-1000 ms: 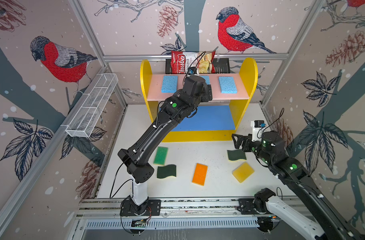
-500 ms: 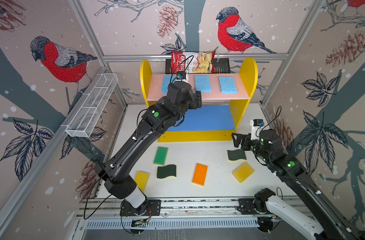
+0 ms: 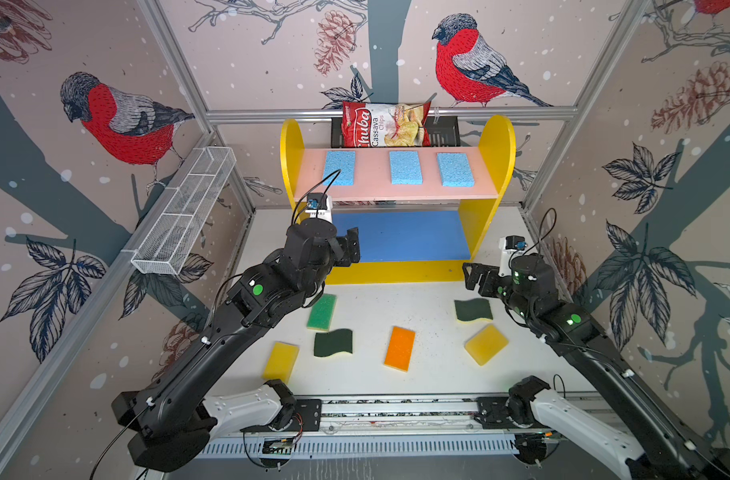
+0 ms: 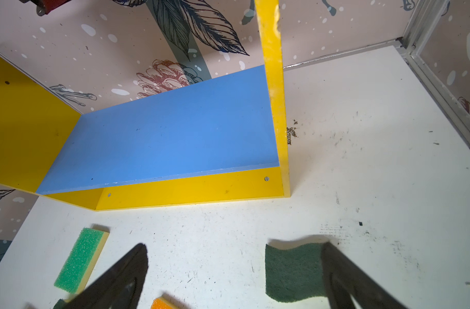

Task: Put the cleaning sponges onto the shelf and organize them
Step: 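Withdraw the left gripper from the shelf toward the table sponges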

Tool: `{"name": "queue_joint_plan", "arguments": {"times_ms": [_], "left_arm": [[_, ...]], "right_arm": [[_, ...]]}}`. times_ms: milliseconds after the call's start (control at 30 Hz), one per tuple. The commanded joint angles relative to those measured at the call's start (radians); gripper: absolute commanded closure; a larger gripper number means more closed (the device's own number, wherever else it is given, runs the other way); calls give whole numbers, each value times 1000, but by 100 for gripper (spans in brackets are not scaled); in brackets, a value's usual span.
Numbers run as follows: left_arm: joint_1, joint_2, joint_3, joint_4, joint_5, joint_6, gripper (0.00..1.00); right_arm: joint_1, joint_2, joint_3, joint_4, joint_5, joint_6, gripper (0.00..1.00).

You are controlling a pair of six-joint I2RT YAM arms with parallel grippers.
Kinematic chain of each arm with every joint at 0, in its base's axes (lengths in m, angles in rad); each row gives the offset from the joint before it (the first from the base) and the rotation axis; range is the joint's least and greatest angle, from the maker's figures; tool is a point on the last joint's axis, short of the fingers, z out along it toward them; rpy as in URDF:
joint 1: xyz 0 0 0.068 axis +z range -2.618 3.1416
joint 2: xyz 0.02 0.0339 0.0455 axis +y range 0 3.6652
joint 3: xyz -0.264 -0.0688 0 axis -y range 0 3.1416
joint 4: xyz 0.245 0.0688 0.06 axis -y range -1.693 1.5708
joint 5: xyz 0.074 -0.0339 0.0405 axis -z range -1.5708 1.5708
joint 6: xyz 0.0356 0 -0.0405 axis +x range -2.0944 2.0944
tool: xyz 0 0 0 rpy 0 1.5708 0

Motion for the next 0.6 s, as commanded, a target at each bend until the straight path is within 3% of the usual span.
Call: {"name": "queue_joint_plan", "arguments": {"times_ms": [0,300,567], "left_arm": [[1,-48,-87,-53,-81,-49,15],[0,-190,-269,-90,-98,-131,15],[1,-224,-442,-94,-86,-238,14]], "right_arm": [[7,6,-6,4,34,53,0],[53,40,-21,17,62,91,0],[81,31,-88,17,91,125,0]]}}
